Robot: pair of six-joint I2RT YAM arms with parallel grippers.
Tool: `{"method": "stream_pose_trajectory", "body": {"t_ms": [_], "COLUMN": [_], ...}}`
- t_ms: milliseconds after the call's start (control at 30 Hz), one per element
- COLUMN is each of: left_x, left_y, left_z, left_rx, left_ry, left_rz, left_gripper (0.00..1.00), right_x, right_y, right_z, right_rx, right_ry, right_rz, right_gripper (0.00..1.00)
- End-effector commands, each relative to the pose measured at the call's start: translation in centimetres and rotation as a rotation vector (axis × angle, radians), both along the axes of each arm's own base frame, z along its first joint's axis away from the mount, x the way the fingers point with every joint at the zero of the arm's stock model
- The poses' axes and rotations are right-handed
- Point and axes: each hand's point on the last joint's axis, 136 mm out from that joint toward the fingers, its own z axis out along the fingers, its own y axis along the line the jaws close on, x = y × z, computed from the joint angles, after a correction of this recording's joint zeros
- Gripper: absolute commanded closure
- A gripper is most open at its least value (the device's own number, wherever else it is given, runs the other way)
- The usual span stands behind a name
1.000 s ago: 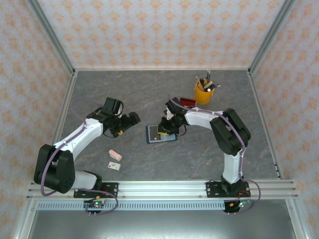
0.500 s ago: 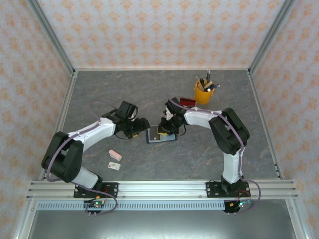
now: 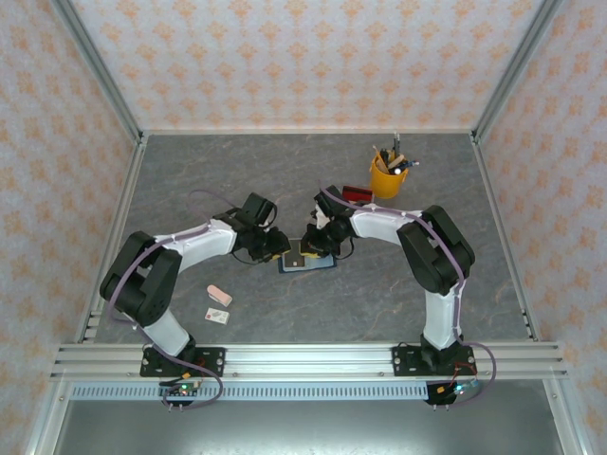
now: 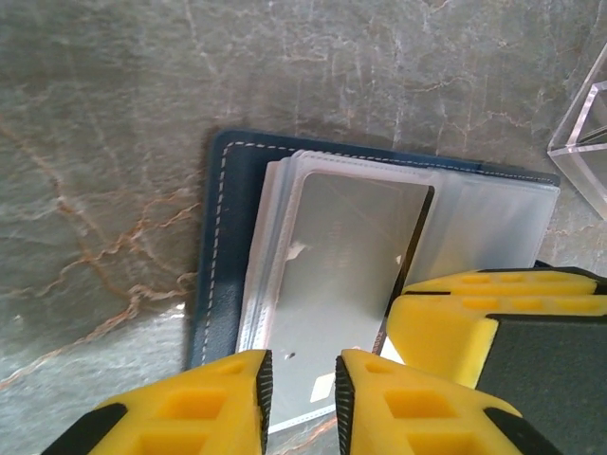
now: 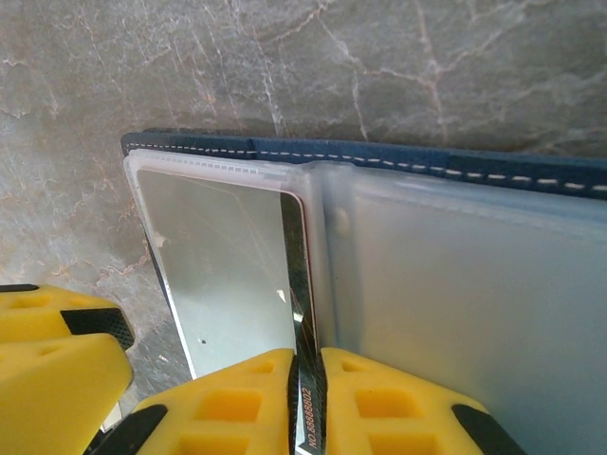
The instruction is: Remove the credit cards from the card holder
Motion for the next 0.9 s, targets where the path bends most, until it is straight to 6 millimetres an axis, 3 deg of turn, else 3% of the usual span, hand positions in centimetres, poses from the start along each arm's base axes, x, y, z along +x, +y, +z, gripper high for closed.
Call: {"method": "stream_pose_trajectory", "body": {"t_ms": [0,167,867], "left_x": [0.9,1.2,-0.1], "left_y": [-0.6,0.3,0.4], "left_z": [0.3,-0.5,-3.7], "left_rx": [-0.003,0.071,0.088], "left_ry": [-0.022,-0.017,0.077], "left_rz": [-0.014,-0.012,-0.002], "left_gripper": [0.74,0.75,0.89], "right_x": [-0.2,-0.2,-0.3], "right_y": [-0.6,-0.7,-0.1], "right_z": [-1.0,-1.1,-0.6], "right_rx": [-0.038,-0.042,0.026], "right_ry": [0.004,0.002,-0.028], "right_rz": [0.002,-0.001,0.017], "right_gripper": [0.84,0.83,0.81]}}
